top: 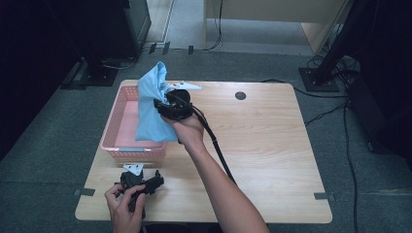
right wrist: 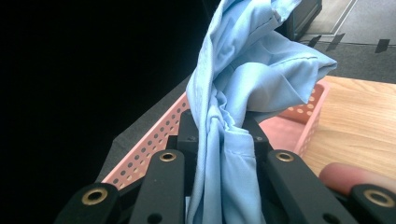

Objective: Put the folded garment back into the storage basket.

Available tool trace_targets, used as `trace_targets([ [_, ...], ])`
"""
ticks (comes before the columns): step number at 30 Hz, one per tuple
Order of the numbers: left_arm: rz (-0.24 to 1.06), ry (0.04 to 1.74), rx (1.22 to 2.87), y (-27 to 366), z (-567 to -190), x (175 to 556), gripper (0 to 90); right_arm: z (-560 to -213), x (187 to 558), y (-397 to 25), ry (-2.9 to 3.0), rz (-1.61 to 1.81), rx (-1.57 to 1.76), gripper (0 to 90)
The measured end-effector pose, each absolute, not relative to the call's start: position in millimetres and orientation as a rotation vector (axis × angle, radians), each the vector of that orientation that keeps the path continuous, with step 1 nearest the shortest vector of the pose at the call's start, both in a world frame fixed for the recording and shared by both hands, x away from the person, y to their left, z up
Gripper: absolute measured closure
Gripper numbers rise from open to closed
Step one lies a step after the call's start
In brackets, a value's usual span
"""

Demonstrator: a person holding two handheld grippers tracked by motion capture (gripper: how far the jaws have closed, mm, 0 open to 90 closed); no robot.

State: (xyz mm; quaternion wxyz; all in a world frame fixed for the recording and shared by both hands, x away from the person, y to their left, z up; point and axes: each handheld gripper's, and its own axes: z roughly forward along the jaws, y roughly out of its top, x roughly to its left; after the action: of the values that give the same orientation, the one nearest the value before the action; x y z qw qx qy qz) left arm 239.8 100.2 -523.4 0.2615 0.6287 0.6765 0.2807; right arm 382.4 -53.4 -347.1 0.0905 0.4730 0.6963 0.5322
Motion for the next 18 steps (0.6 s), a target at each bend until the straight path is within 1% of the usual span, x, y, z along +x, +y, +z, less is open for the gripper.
trace_targets([
  [18, 0.759, 1.831, 1.702, 100.2, -523.4, 239.8, 0.0, -366.8, 394.0, -25.1, 2.115, 1.536, 1.426, 76.7],
])
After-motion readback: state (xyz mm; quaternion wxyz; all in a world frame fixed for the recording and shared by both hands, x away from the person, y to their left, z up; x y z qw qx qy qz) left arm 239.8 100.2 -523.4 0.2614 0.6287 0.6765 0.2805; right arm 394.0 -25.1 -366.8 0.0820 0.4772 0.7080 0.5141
